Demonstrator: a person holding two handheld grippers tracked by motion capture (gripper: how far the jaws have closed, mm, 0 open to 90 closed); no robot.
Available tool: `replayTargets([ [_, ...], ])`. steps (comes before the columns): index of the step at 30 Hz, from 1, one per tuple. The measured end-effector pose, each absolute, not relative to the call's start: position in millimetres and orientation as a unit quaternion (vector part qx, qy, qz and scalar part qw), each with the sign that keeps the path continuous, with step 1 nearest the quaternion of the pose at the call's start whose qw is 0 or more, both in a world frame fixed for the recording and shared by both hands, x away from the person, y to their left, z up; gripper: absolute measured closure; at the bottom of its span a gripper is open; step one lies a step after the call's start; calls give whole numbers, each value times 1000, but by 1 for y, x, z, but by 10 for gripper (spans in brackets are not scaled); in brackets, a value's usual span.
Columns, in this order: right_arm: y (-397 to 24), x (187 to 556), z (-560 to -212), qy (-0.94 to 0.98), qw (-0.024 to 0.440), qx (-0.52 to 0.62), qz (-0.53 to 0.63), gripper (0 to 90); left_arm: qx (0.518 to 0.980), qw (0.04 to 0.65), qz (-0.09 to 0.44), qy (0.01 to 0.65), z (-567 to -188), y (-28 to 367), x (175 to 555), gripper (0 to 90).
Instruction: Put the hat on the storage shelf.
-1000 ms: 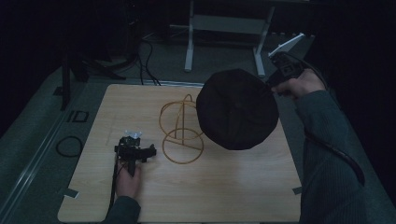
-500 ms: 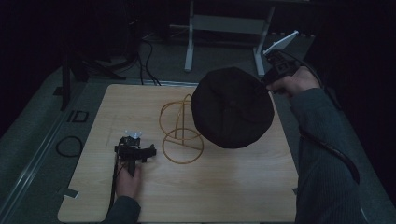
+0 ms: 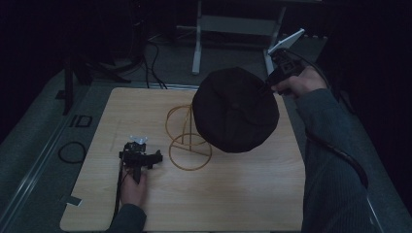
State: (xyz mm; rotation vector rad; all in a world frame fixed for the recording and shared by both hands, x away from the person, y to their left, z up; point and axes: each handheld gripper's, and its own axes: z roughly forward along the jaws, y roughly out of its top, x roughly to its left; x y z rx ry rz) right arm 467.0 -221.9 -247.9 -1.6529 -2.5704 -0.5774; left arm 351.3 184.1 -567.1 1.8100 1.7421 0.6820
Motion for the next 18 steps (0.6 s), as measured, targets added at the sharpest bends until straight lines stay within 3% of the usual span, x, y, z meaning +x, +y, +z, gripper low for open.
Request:
replayTargets([
  [18,-200,469,-248,-832,23,-521,-192,764,669,267,253,646,-567,184,351,12],
])
